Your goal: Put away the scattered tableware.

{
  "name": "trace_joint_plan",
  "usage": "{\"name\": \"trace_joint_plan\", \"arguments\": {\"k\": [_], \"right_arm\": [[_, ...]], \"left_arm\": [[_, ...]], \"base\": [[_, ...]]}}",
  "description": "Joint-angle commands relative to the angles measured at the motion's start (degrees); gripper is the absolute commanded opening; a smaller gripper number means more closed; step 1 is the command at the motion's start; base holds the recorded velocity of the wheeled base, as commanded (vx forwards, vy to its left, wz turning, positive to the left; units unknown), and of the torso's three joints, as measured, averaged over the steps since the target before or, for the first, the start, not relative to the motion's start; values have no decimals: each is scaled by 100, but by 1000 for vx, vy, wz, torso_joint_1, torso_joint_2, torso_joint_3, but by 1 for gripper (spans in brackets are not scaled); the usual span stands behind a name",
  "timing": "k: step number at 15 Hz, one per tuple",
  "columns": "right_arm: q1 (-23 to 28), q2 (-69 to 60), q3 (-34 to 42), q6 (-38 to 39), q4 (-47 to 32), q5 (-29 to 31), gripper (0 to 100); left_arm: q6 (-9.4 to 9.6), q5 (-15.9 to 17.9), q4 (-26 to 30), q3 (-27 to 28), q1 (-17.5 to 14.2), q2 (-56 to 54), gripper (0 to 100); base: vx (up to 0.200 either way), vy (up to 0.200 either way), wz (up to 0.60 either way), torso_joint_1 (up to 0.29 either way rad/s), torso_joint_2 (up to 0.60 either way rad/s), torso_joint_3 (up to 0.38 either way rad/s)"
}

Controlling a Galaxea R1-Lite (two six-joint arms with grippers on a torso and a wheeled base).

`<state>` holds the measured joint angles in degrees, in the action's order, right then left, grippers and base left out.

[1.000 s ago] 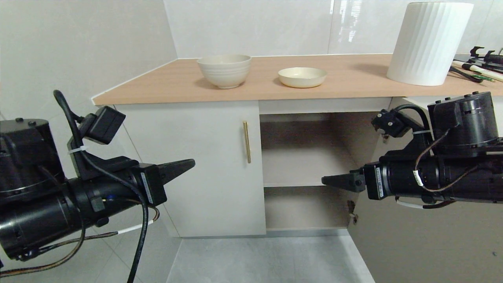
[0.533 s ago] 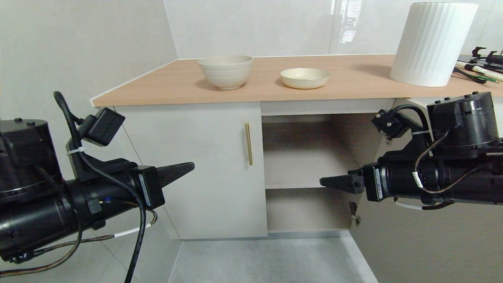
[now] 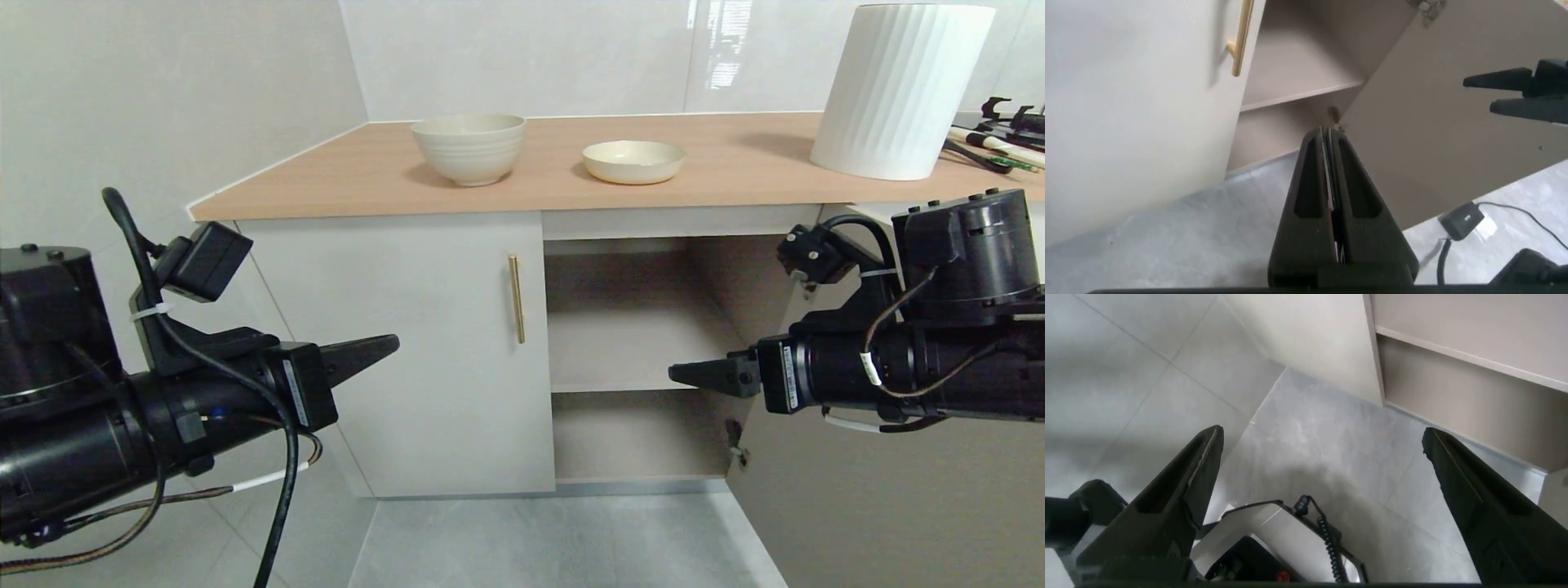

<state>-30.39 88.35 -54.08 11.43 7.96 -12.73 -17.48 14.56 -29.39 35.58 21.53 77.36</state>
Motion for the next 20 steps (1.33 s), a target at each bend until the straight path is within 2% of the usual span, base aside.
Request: {"name": "trace_joint_plan", "arguments": {"k": [1,9,11,12,13,14,17,20], "right_arm": [[-2,-19,2,-1,4,-2,100],[-2,-10,11,-1,4,-2,100],[-2,-10,11,-1,4,-2,100],[-2,-10,11,-1,4,-2,100],[-2,-10,11,-1,4,-2,100],[-2,-10,11,-1,4,-2,100],[-2,-10,11,8,4,-2,100],[-2,-10,20,8,4,-2,100]], "left_arm": [[-1,3,91,19,-17,-81,0],[-1,3,171,36,-96,-125,0],[8,3,153,36,-96,-151,0],[52,3,162,45,-96,-169,0],[192,-5,171,36,-96,-169,0],[219,-14,188,45,-96,-169,0],[122,-14,188,63,-96,-169,0],[254,-14,188,10,-96,-239,0]], "base": [[200,0,0,-2,2,7],[200,0,0,3,2,1],[0,0,0,0,0,0],[0,0,0,0,0,0],[0,0,0,0,0,0],[0,0,0,0,0,0],[0,133,0,6,0,0],[0,67,0,1,1,2]]}}
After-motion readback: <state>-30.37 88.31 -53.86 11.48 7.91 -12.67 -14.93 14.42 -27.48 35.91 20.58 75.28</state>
